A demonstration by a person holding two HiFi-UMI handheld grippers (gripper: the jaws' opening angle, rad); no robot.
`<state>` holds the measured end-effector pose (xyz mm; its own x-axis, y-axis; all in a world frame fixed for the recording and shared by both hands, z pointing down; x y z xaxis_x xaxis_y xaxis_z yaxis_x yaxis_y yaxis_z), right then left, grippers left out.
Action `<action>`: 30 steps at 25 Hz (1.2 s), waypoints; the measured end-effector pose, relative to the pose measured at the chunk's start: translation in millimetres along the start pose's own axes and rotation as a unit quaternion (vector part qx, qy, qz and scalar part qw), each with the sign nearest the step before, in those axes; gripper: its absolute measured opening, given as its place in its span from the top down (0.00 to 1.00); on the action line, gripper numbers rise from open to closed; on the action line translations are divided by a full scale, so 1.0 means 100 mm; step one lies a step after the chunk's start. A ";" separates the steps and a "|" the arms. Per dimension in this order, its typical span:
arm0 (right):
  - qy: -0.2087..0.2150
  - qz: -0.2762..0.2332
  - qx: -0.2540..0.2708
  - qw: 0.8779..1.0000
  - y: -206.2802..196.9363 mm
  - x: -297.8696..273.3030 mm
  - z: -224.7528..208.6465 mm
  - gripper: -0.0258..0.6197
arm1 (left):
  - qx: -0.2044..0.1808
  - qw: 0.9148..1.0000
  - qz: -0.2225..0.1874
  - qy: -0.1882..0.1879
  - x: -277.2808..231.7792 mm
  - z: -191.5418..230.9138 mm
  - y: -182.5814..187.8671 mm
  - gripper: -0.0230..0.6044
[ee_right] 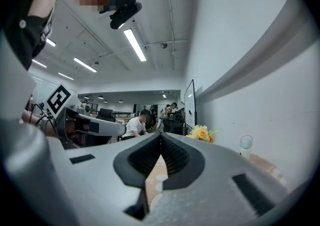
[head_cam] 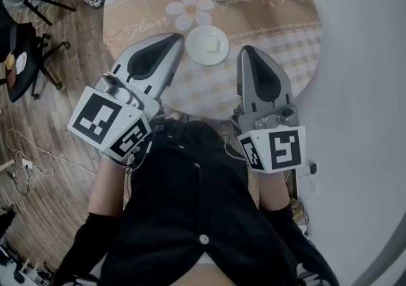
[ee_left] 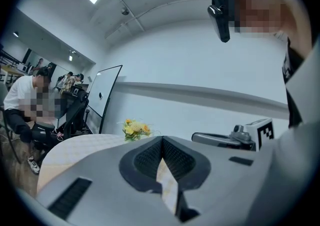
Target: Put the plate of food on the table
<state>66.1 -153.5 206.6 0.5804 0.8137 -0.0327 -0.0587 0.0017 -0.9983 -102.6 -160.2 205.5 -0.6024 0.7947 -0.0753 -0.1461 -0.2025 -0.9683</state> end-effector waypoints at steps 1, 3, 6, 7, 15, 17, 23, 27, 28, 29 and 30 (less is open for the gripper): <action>0.000 0.000 0.001 1.000 0.00 0.01 0.00 0.96 | 0.001 1.000 -0.001 0.000 0.01 0.00 0.00 0.96; 0.000 0.002 0.003 1.000 0.00 0.01 0.01 0.96 | 0.002 1.000 -0.002 0.000 0.01 0.00 0.01 0.96; 0.001 0.004 0.008 1.000 0.01 0.01 0.02 0.96 | 0.000 1.000 -0.002 -0.002 0.02 -0.01 0.01 0.96; 0.001 0.005 0.010 1.000 0.01 0.02 0.02 0.96 | -0.002 1.000 -0.002 -0.003 0.02 -0.02 0.02 0.96; 0.002 0.003 0.011 1.000 -0.01 0.03 0.05 0.96 | -0.006 1.000 0.004 -0.011 0.01 -0.06 0.00 0.96; 0.003 0.005 0.011 1.000 -0.01 0.03 0.05 0.96 | -0.005 1.000 0.005 -0.011 0.02 -0.06 -0.01 0.96; 0.005 0.012 0.017 1.000 -0.02 0.02 0.07 0.96 | -0.008 1.000 0.008 -0.012 0.01 -0.06 -0.02 0.96; 0.007 0.015 0.018 1.000 -0.03 0.01 0.08 0.96 | -0.009 1.000 0.008 -0.011 0.01 -0.04 -0.01 0.96; 0.007 0.016 0.019 1.000 -0.03 0.00 0.08 0.96 | -0.009 1.000 0.009 -0.011 0.00 -0.04 -0.01 0.96; 0.007 0.016 0.019 1.000 -0.03 0.00 0.08 0.96 | -0.009 1.000 0.010 -0.012 0.00 -0.04 -0.01 0.96; 0.007 0.017 0.019 1.000 -0.04 0.00 0.08 0.96 | -0.009 1.000 0.012 -0.012 0.00 -0.03 -0.02 0.96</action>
<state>60.1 -149.3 210.7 0.5890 0.8053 -0.0679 -0.1094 -0.0038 -0.9940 -99.7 -157.9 206.4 -0.6246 0.7754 -0.0928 -0.1172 -0.2105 -0.9705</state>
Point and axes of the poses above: the fingertips, and each gripper's own axes: x backward along the fingers, z to its left, y out of its top, the point moved 6 cm from there along x, backward along the fingers, and after that the axes turned 1 degree about y, right-handed, at the moved point
